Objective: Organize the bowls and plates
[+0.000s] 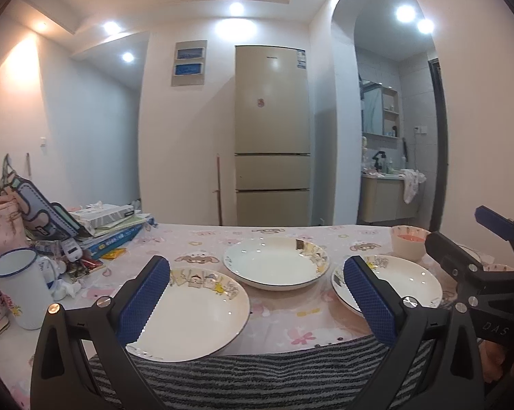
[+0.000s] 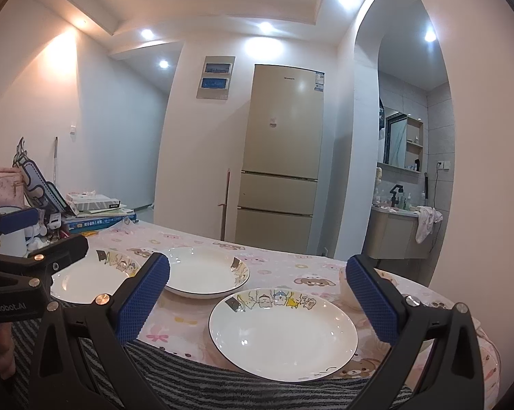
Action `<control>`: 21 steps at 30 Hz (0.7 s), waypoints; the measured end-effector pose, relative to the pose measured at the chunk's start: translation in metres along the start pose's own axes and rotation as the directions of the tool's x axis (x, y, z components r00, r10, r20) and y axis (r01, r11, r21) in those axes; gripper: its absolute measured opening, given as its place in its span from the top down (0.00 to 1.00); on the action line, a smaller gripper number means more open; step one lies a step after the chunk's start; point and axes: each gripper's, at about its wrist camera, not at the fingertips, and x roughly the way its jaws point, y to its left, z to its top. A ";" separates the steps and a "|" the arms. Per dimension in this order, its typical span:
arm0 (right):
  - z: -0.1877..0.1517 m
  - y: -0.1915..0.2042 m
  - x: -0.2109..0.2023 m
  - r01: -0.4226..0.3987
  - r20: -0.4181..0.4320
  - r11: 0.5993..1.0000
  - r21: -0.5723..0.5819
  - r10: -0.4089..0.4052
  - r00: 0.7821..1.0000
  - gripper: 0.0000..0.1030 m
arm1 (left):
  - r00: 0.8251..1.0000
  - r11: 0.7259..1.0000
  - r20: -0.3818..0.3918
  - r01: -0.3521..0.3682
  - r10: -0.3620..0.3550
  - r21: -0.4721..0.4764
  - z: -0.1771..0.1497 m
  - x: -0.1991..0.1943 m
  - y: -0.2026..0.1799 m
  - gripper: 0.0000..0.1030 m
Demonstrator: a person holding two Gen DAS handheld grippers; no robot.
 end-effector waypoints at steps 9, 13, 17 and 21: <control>0.002 -0.011 0.002 -0.002 -0.012 0.999 0.048 0.003 1.000 0.00 | 0.999 0.998 0.011 0.053 -0.052 -0.019 0.003 -0.005 0.005 0.00; 0.002 -0.010 -0.001 0.000 0.005 0.999 0.041 0.000 1.000 0.00 | 1.000 1.000 -0.004 0.022 -0.022 0.019 0.004 -0.002 -0.004 0.00; 0.002 -0.009 0.000 0.003 0.005 0.999 0.039 -0.003 1.000 0.00 | 0.999 0.998 0.033 0.002 -0.004 0.067 0.004 -0.010 -0.014 0.00; 0.002 -0.010 0.001 0.009 -0.001 0.999 0.043 -0.009 1.000 0.00 | 0.997 0.996 0.080 0.003 -0.010 0.088 0.004 -0.020 -0.017 0.00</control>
